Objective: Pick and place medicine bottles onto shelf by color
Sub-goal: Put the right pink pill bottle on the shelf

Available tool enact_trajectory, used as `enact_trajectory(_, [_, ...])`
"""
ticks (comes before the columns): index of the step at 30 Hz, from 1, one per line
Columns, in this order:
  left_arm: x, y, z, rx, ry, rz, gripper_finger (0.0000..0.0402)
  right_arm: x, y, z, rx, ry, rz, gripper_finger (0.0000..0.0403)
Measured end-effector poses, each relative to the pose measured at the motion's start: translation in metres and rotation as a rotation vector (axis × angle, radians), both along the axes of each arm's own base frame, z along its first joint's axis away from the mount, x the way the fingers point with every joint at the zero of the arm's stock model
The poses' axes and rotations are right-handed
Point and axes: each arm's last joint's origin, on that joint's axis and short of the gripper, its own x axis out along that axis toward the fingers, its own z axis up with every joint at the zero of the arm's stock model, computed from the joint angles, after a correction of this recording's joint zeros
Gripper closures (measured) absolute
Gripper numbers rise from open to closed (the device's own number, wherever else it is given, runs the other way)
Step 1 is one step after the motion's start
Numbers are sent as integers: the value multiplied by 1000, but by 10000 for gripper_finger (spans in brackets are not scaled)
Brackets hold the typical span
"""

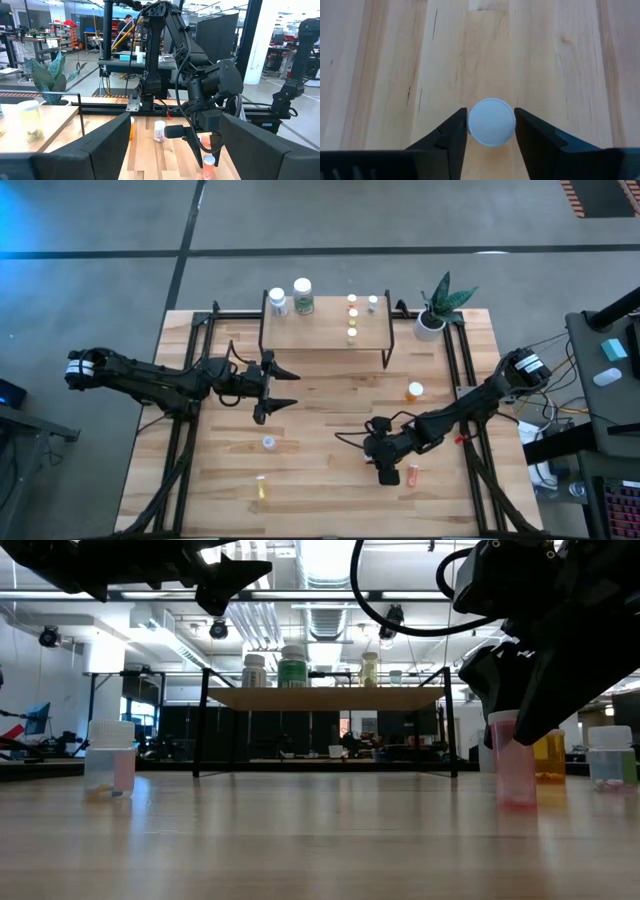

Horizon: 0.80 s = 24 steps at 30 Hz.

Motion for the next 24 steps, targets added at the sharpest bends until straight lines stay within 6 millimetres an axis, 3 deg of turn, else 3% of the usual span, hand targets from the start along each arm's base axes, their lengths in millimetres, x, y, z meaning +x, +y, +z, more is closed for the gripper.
enact_trajectory(10, [0, 0, 0, 0, 1, 0, 114, 0, 0, 1, 1, -2, 0, 255])
enact_trajectory(24, [0, 0, -1, 1, 2, 1, 114, -6, -4, 20, 18, -41, -1, 255])
